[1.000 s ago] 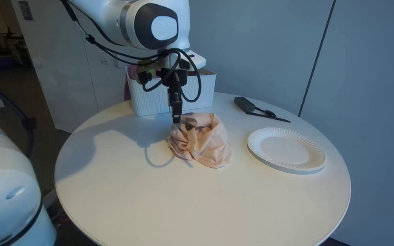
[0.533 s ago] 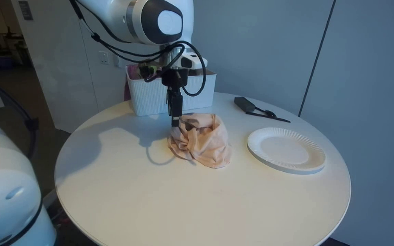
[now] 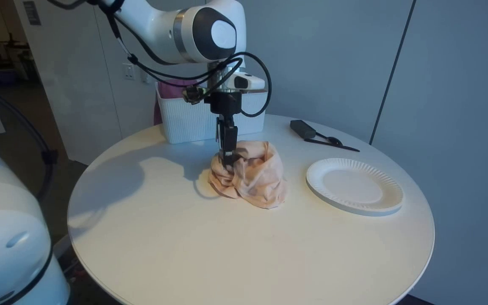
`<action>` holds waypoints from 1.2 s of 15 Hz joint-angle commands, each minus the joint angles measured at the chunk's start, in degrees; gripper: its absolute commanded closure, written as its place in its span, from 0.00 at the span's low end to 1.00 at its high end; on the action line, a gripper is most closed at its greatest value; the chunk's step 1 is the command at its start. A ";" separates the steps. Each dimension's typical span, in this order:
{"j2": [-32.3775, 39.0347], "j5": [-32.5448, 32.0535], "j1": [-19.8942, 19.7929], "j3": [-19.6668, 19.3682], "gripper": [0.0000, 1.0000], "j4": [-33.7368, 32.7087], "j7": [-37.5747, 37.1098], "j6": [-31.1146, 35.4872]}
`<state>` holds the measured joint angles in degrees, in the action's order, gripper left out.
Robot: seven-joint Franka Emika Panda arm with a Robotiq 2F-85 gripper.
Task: Put the pink towel and peach t-shirt in the storage container.
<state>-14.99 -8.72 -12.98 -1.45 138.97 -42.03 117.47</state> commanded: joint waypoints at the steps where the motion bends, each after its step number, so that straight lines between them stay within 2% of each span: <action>1: 1.48 -0.92 1.04 -0.19 0.74 -2.23 -0.75 1.06; 4: 1.38 -0.35 1.53 -0.29 0.94 -2.12 -0.59 2.62; 6: 1.29 -0.46 1.68 -0.26 0.97 -1.98 -0.59 3.43; 11: -1.80 -3.64 1.77 0.82 0.92 -2.20 -1.57 4.71; 15: -9.23 -10.46 1.52 2.89 0.92 -3.92 -2.59 3.77; 18: -15.71 -12.43 1.65 4.38 0.92 -5.85 -0.94 3.49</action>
<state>-23.47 -18.91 -11.61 1.48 134.37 -43.53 121.97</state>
